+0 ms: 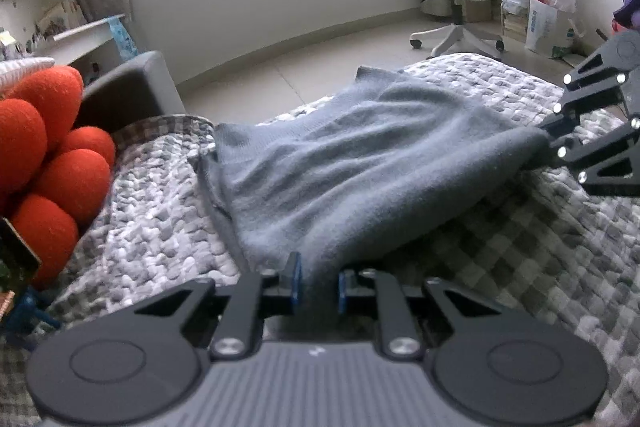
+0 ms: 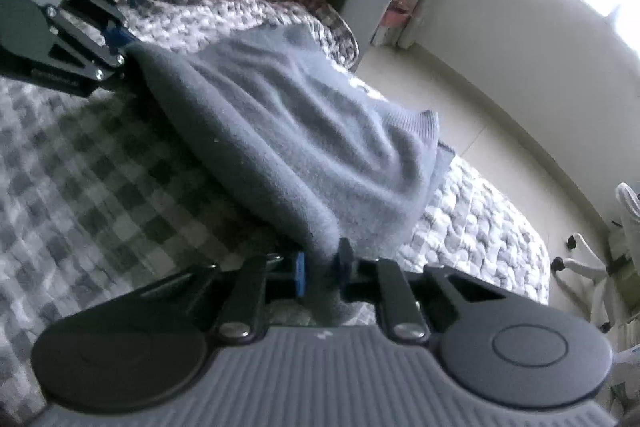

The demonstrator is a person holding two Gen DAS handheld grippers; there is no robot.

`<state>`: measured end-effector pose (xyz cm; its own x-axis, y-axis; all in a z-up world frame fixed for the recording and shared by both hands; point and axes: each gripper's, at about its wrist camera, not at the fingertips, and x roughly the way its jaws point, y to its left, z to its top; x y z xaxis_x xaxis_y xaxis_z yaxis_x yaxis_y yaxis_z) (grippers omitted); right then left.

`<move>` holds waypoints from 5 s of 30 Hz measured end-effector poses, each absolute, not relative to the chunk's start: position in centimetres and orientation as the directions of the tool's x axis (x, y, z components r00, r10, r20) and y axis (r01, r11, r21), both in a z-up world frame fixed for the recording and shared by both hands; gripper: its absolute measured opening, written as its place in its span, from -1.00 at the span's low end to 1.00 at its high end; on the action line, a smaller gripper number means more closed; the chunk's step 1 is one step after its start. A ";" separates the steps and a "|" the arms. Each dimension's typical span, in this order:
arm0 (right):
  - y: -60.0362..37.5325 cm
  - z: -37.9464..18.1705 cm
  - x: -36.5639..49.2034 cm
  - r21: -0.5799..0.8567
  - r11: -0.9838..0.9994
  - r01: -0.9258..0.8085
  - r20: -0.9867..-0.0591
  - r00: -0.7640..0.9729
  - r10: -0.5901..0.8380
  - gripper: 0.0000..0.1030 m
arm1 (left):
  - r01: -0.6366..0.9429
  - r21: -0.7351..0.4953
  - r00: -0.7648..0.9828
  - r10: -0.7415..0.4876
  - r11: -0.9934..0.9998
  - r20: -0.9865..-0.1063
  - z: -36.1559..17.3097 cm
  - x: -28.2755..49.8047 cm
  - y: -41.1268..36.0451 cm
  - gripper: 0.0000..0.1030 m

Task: Fold clothes
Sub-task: 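Lift the shirt end with both grippers and fold it over onto itself, then press the new fold down with both grippers and open them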

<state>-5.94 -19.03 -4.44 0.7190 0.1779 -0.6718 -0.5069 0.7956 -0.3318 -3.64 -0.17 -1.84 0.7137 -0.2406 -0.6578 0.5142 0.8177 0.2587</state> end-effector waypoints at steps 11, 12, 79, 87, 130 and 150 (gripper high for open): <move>-19.7 -2.3 -10.5 -0.303 0.705 -0.641 -0.731 0.631 0.259 -0.73 | 0.617 0.256 0.683 -0.345 0.744 -0.644 0.1 -8.6 1.6 -0.67; -20.0 -2.3 -10.5 -0.279 0.711 -0.645 -0.730 0.624 0.280 -0.73 | 0.624 0.256 0.674 -0.343 0.738 -0.654 -0.2 -8.3 1.6 -0.66; -25.1 -3.2 -1.9 0.138 0.931 -0.339 -0.615 0.708 0.349 -0.33 | 0.335 -0.370 0.629 -0.498 0.867 -0.597 -2.1 4.4 7.2 -0.70; -25.9 -2.6 -2.7 0.185 0.924 -0.335 -0.573 0.727 0.378 -0.52 | 0.312 -0.345 0.657 -0.464 0.885 -0.594 -1.4 4.1 6.8 -0.80; -26.0 -4.9 7.4 0.298 0.948 0.110 -0.573 0.815 0.086 -0.78 | 0.044 -0.420 0.805 -0.281 0.907 -0.522 -4.7 12.2 6.1 -0.69; -28.2 -5.4 6.8 0.531 0.842 0.092 -0.540 0.803 0.253 -0.57 | 0.091 -0.372 0.790 -0.294 0.924 -0.538 -4.9 11.8 4.3 -0.42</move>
